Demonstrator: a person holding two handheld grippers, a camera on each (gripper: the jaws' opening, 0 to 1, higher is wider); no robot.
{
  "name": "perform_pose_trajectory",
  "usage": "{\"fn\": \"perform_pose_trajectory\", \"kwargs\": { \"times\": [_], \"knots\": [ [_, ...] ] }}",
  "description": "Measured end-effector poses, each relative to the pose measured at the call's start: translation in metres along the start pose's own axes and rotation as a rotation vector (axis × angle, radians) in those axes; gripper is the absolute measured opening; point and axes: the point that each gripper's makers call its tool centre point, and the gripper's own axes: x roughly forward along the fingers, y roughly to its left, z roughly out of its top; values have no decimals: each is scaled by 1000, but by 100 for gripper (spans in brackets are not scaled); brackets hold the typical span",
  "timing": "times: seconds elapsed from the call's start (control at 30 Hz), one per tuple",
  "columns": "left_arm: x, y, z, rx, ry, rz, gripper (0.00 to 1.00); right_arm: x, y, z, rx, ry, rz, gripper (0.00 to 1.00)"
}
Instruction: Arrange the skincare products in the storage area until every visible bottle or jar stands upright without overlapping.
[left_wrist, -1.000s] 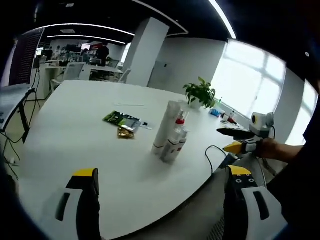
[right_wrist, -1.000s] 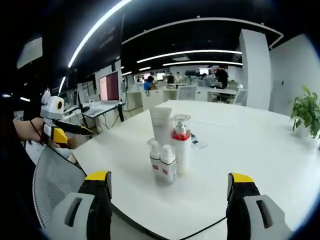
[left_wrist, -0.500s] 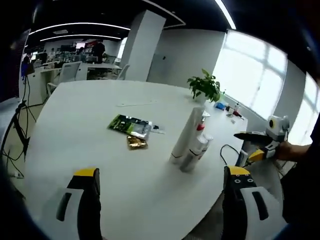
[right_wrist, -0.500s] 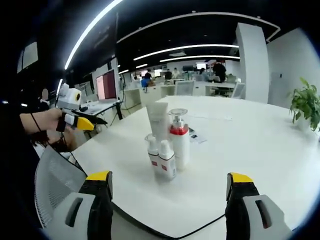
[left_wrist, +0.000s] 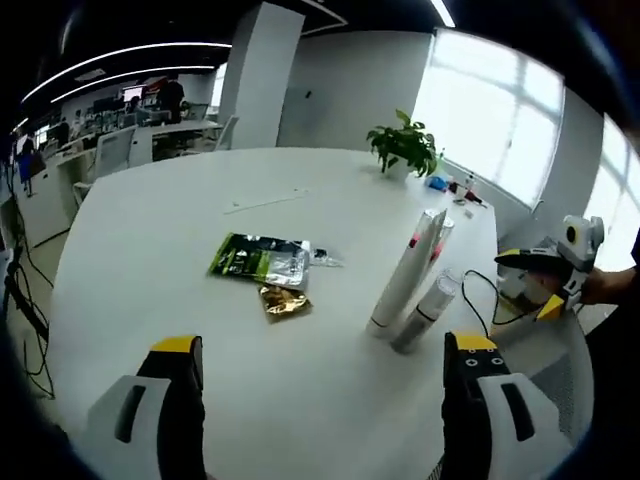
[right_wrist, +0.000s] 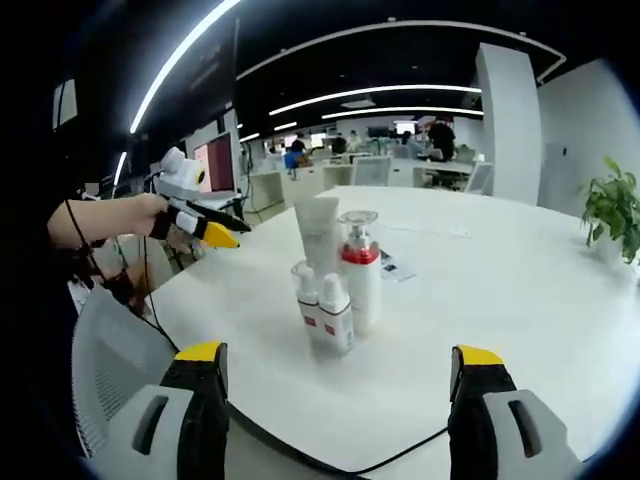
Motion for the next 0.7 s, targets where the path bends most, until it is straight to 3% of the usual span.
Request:
{"fn": "perform_pose_trajectory", "kwargs": {
  "times": [0.33, 0.7],
  "knots": [
    [33, 24, 4, 198, 153, -33, 89, 0, -1, -1, 0, 9, -4, 93],
    [70, 36, 21, 297, 230, -60, 90, -2, -2, 0, 33, 8, -15, 92]
  ]
}}
